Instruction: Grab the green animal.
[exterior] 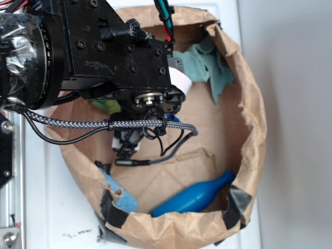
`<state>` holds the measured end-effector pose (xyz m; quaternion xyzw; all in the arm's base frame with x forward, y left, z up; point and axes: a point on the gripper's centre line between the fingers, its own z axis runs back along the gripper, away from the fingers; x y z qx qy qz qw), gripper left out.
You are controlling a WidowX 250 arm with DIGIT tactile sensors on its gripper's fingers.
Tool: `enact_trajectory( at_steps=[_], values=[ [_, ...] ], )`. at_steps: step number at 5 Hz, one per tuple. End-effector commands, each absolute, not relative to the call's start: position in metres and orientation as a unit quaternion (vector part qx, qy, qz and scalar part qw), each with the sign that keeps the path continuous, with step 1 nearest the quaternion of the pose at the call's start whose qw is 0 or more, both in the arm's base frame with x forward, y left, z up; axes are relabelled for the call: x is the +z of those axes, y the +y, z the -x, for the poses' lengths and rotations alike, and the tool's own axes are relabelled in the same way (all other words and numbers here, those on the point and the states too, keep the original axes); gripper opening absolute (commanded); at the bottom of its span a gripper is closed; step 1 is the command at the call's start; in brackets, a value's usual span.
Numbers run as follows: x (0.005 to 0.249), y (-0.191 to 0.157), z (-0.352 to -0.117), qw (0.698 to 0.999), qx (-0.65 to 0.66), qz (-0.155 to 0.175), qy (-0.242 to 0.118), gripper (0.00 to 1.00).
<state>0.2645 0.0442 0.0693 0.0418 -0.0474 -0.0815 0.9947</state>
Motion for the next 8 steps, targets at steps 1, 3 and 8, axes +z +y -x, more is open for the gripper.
enact_trajectory(
  at_steps=[1,3,8],
  values=[
    [0.09,0.042,-0.273,0.992,-0.084,-0.049,-0.083,1.0],
    [0.09,0.042,-0.273,0.992,-0.084,-0.049,-0.083,1.0],
    [0.036,0.019,-0.271,0.978,-0.095,-0.153,-0.108,1.0]
  ],
)
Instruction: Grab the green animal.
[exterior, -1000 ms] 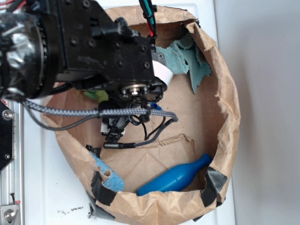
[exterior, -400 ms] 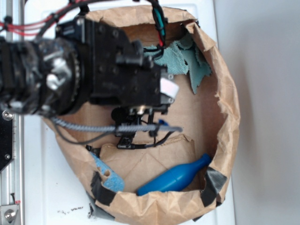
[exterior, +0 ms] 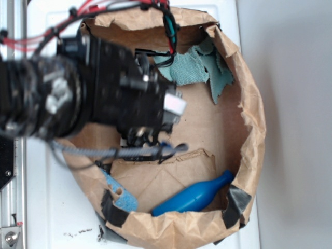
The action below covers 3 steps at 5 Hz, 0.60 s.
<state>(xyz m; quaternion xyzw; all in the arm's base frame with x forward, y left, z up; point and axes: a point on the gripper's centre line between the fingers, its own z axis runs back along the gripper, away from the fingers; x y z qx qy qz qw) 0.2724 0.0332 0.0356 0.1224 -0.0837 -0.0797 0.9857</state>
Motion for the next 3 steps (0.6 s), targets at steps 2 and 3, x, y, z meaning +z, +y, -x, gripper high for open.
enact_trajectory(
  at_steps=[2,3],
  values=[
    [0.0213,0.0166,-0.2678,0.973,-0.073,-0.188,-0.11,0.0],
    [0.021,0.0192,-0.2701,0.974,-0.064,-0.186,-0.115,0.0]
  ],
)
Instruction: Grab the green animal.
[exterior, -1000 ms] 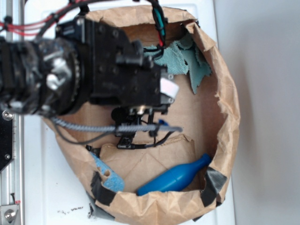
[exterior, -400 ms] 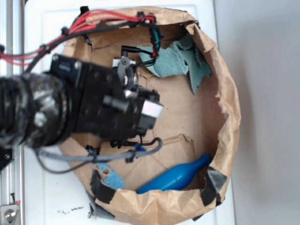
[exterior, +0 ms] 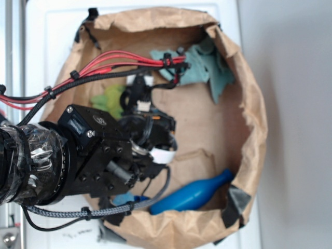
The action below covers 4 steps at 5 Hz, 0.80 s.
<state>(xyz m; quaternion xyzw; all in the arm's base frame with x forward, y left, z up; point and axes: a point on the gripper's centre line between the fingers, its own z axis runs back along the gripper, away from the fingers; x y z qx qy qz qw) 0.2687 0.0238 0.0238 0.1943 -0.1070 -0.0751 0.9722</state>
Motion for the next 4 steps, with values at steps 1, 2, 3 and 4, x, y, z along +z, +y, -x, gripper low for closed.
enact_trajectory(
  at_steps=[1,2,3,4],
  values=[
    [0.022,0.021,-0.27,0.973,-0.057,-0.186,-0.123,0.0],
    [0.022,0.021,-0.27,0.974,-0.056,-0.184,-0.121,0.0],
    [0.021,0.021,-0.273,0.973,-0.049,-0.185,-0.125,0.0],
    [0.043,0.02,-0.27,0.978,-0.041,-0.168,-0.121,0.0]
  ],
)
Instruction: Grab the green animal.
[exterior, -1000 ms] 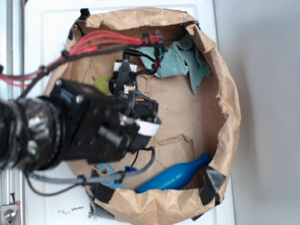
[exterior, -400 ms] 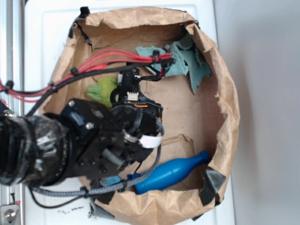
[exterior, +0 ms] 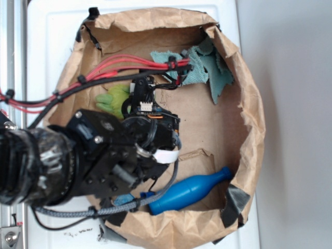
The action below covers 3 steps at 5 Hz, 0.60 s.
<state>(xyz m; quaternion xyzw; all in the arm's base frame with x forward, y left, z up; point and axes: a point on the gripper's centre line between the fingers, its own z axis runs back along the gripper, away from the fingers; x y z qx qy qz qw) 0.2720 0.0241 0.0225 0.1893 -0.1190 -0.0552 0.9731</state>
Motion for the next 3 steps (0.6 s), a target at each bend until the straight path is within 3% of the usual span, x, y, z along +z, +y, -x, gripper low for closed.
enact_trajectory(
  at_steps=[1,2,3],
  values=[
    [0.078,0.024,-0.262,0.984,-0.027,-0.131,-0.116,0.0],
    [0.128,0.034,-0.258,0.989,-0.015,-0.083,-0.118,0.0],
    [0.153,0.041,-0.262,0.991,-0.007,-0.07,-0.116,0.0]
  ],
)
